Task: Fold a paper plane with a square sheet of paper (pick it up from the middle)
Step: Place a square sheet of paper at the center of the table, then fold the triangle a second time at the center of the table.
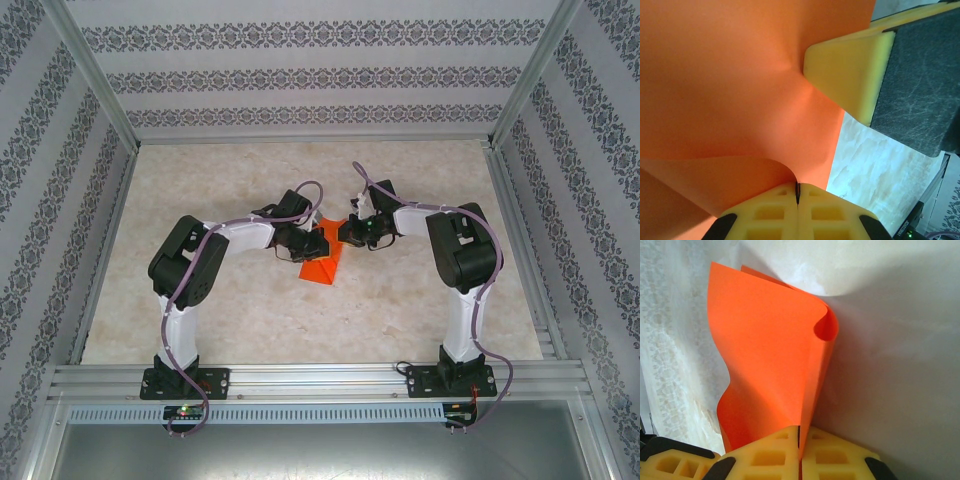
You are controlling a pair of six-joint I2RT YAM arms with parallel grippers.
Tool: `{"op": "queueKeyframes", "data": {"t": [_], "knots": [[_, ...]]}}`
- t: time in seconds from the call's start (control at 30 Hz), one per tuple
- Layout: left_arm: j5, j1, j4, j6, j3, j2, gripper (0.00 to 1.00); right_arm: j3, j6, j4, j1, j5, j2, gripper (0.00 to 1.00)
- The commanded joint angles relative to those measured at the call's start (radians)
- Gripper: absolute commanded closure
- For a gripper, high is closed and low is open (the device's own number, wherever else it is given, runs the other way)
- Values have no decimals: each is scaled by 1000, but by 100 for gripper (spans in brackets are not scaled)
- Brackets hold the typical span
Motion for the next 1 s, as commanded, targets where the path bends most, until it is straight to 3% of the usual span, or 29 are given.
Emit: {"op": "queueKeyframes", "data": {"t": [0.0, 0.2, 0.37, 0.57, 0.7, 0.8, 0.97], "knots": [[-2, -10, -49, 38, 12, -3, 96, 12, -25, -34, 11, 16, -6, 89], [-5, -9, -55, 47, -8, -4, 96, 12, -30, -49, 4, 40, -47, 82], [-13, -9, -54, 51, -12, -5, 96, 11, -53, -97, -1, 87, -90, 69], [-14, -10, -54, 53, -13, -3, 96, -7, -89, -174, -23, 177, -172, 64], [-19, -11, -56, 55, -9, -2, 96, -23, -84, -167, -23, 169, -228, 66], [-21, -9, -56, 55, -9, -2, 95, -40, -51, -99, -6, 122, -252, 75], [-21, -10, -53, 50, -11, 0, 94, 8, -34, -86, 5, 69, -155, 83]]}}
